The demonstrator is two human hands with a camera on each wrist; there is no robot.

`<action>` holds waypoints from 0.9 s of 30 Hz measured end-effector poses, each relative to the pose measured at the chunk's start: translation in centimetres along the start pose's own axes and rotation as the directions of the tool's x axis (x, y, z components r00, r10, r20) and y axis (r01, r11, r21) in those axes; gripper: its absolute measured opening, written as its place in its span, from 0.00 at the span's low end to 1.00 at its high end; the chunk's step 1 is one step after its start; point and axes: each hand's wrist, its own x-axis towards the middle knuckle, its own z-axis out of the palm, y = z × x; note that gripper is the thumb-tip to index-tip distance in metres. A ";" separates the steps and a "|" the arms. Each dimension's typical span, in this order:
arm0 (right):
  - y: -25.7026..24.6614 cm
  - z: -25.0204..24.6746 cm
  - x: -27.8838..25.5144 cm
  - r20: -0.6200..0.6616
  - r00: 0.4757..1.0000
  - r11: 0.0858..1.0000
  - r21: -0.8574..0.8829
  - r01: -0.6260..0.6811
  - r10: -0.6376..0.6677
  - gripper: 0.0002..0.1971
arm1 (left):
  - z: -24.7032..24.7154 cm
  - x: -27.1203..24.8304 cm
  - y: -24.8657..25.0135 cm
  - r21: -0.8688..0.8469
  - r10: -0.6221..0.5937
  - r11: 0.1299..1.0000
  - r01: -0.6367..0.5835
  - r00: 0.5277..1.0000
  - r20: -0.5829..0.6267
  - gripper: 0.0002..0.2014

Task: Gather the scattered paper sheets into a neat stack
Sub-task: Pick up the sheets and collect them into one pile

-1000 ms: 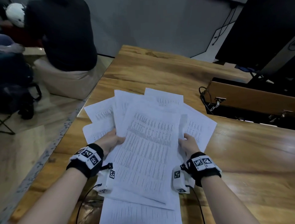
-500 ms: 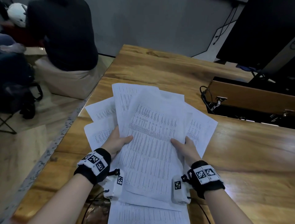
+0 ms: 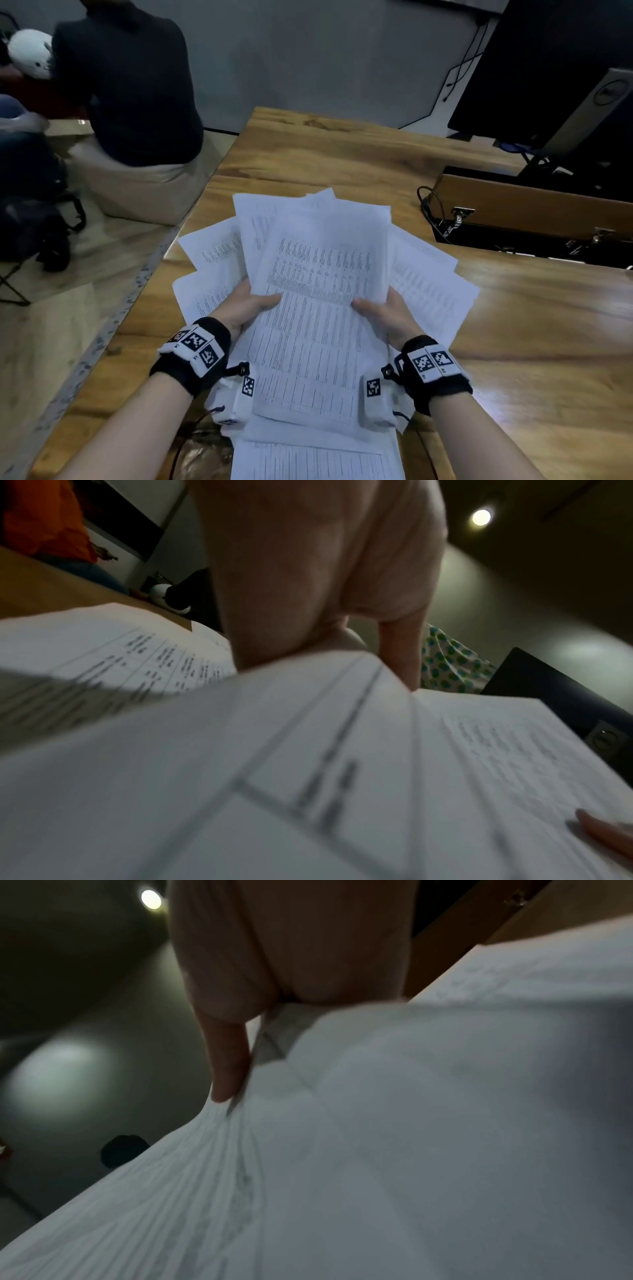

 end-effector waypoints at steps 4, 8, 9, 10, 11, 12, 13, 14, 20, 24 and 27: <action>0.3 0.4 -0.3 -0.006 1.000 0.999 0.047 -0.009 0.010 0.21 | -0.2 -0.5 -0.4 0.007 0.058 0.998 -0.058 0.995 -0.077 0.24; -3.1 0.1 -0.9 -0.029 0.992 0.987 0.094 0.127 -0.125 0.17 | 0.1 -1.5 1.7 -0.037 0.185 0.981 -0.190 0.977 -0.102 0.22; -4.5 -0.1 -1.1 -0.042 0.984 0.980 0.090 0.177 -0.174 0.15 | 0.3 -1.8 2.7 -0.038 0.232 0.971 -0.237 0.967 -0.104 0.22; -6.0 -0.3 -1.3 -0.054 0.971 0.968 0.086 0.236 -0.232 0.15 | 0.6 -2.1 4.0 -0.032 0.287 0.956 -0.292 0.952 -0.109 0.21; -7.5 -0.5 -1.5 -0.067 0.954 0.950 0.089 0.299 -0.294 0.14 | 1.0 -2.4 5.4 -0.022 0.350 0.935 -0.355 0.930 -0.112 0.19; -8.9 -0.8 -1.8 -0.079 0.930 0.925 0.098 0.366 -0.359 0.15 | 1.4 -2.8 6.9 -0.018 0.409 0.910 -0.414 0.906 -0.111 0.16; -10.2 -1.0 -2.0 -0.090 0.903 0.898 0.104 0.429 -0.421 0.16 | 1.8 -3.2 8.4 -0.023 0.464 0.883 -0.469 0.879 -0.110 0.14; -11.4 -1.3 -2.3 -0.098 0.874 0.869 0.099 0.485 -0.477 0.17 | 2.1 -3.4 9.7 -0.032 0.509 0.857 -0.515 0.853 -0.114 0.13; -13.3 -1.9 -2.2 -0.167 0.788 0.794 0.045 0.606 -0.592 0.25 | 3.1 -3.3 12.4 0.034 0.627 0.772 -0.635 0.753 -0.199 0.14; -12.9 -2.1 -1.7 -0.152 0.773 0.777 0.039 0.628 -0.617 0.30 | 3.6 -2.9 12.3 0.024 0.649 0.752 -0.659 0.733 -0.202 0.22; -12.6 -2.8 -1.4 -0.135 0.773 0.773 0.061 0.631 -0.620 0.34 | 3.8 -2.7 12.3 -0.002 0.674 0.730 -0.684 0.719 -0.167 0.28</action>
